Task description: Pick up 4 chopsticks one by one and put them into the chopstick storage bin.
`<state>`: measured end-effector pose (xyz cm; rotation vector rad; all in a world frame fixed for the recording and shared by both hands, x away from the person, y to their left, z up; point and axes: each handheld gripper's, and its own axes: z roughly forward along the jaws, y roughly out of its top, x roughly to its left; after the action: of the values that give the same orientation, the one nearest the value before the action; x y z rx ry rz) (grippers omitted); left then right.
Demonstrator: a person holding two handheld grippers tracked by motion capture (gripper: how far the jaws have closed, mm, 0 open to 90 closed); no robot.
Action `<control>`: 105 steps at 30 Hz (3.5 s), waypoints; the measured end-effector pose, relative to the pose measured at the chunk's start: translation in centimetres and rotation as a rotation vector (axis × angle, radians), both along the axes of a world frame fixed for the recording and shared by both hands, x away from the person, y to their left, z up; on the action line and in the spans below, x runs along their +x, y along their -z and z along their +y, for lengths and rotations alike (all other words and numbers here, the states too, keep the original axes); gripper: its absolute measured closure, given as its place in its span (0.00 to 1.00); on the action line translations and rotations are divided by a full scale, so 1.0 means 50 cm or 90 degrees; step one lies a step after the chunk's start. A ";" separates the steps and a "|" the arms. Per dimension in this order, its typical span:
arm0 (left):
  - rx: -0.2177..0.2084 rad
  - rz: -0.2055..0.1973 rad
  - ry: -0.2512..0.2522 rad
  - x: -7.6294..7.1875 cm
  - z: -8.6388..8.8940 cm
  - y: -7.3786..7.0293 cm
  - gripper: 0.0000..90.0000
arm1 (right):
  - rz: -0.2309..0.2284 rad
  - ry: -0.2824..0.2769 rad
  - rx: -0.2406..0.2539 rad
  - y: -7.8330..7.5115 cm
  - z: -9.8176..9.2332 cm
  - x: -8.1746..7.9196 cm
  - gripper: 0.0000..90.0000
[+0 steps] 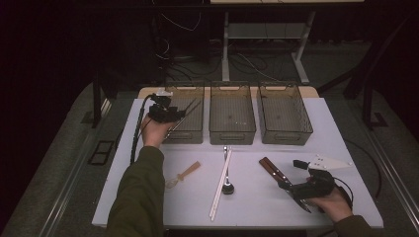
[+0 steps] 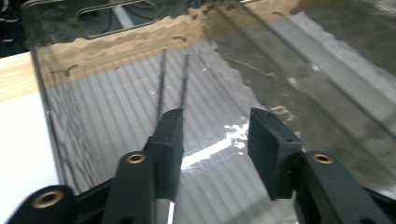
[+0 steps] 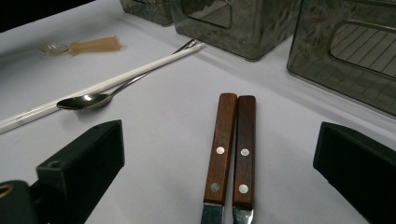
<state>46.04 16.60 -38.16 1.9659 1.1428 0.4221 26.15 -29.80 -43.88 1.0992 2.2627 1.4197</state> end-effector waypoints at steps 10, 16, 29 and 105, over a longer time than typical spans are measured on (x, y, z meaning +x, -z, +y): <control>-0.017 -0.011 0.040 -0.053 -0.005 -0.008 0.43 | 0.001 0.001 -0.004 0.001 0.001 0.001 0.02; -0.018 -0.016 0.069 -0.089 -0.011 0.001 0.36 | 0.002 0.002 -0.005 0.001 0.001 0.001 0.02; -0.001 -0.038 0.099 -0.167 -0.028 0.014 0.27 | 0.005 -0.003 -0.013 0.002 0.002 -0.001 0.02; 0.049 0.100 0.398 -0.439 -0.208 0.125 0.99 | 0.003 0.004 -0.016 0.002 0.000 -0.002 0.02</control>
<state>24.09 6.19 -44.39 2.3222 0.5503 -0.0202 26.03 -29.78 -43.98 1.1022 2.2719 1.3837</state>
